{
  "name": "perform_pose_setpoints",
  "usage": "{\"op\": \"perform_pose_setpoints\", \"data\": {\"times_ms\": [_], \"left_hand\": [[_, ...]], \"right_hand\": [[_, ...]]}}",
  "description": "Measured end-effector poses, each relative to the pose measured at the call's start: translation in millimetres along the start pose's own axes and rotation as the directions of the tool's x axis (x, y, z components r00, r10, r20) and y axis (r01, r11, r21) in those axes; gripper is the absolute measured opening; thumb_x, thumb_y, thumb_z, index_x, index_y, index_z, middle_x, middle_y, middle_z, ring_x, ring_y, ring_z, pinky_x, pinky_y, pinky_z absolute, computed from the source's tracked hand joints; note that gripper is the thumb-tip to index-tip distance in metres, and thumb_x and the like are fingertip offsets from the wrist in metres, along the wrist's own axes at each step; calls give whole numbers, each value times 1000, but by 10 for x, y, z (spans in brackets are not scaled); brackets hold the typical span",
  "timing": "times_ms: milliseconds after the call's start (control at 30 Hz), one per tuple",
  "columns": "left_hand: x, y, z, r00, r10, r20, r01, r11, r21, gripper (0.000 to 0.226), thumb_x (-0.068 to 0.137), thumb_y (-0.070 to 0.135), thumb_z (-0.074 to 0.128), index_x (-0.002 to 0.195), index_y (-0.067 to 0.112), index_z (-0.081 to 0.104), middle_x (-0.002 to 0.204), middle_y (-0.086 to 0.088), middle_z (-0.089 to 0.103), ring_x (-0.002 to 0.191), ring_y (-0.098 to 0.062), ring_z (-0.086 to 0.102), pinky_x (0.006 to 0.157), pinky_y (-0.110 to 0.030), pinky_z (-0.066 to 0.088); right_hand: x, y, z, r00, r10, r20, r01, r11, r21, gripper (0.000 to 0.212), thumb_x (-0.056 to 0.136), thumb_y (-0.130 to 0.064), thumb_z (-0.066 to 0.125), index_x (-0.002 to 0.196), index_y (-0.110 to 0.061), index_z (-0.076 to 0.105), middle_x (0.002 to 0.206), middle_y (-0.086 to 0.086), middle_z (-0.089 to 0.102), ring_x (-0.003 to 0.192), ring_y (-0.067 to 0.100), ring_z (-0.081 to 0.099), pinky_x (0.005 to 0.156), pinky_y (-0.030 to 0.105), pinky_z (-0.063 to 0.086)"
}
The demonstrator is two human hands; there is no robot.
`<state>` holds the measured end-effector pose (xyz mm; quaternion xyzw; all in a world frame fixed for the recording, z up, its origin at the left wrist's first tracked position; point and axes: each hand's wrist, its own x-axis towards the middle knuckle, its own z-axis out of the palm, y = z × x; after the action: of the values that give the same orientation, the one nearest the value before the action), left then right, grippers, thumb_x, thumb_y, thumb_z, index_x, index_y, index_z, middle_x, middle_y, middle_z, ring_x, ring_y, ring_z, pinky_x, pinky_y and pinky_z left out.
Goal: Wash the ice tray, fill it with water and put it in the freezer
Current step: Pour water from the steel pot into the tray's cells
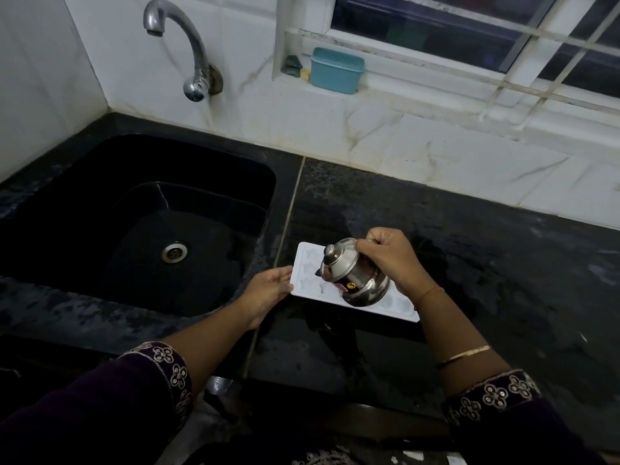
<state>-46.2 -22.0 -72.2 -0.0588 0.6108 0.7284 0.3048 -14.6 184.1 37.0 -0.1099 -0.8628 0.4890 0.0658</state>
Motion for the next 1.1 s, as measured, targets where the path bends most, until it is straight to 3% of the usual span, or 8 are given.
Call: {"op": "perform_pose_setpoints", "data": {"times_ms": [167,367,533,667,933,1100], "left_hand": [[-12,10,-10,1000,5,14,-5,1000,22,50,89,-17,44,137,-4,42,133,-15,55,113,-18,58,87,-22,51],[-6,11,-29,999,9,33,-10,999,47,49,88,-16,44,136,-3,45,131,-14,58,117,-22,58,95,-26,48],[-33,31,-25,999,6,33,-8,997,71,49,88,-16,45,135,-2,45,130,-12,58,108,-15,61,85,-20,52],[-40,32,-20,999,7,42,-11,996,89,47,88,-17,44,133,-2,47,118,-7,63,95,-7,63,76,-13,54],[-58,45,-24,998,17,63,-23,995,100,49,88,-18,42,135,-3,44,130,-12,58,106,-16,61,76,-13,54],[-78,48,-18,998,18,59,-24,995,98,48,88,-18,42,134,-3,45,124,-9,60,101,-13,62,73,-13,54]], "right_hand": [[-25,-12,-2,1000,23,-15,-23,1000,-9,40,80,-7,62,51,-16,36,52,-1,34,53,11,32,55,27,31],[-33,-37,-2,999,26,-20,-26,999,-31,34,80,-9,62,55,-12,39,54,1,35,54,12,33,55,27,31],[-52,-55,7,999,24,-28,-25,999,-33,34,81,-8,62,55,-12,40,53,1,35,53,12,33,55,27,31],[-74,-51,4,999,31,-34,-32,999,-34,29,80,-9,62,58,-9,43,54,1,36,54,11,35,55,27,32],[-109,-24,-7,997,38,-64,-39,999,-10,34,80,-8,63,55,-11,40,53,0,35,53,11,34,55,27,32],[-117,-17,-4,996,60,-72,-58,998,25,37,80,-7,62,53,-13,39,53,0,36,52,10,35,54,26,32]]}}
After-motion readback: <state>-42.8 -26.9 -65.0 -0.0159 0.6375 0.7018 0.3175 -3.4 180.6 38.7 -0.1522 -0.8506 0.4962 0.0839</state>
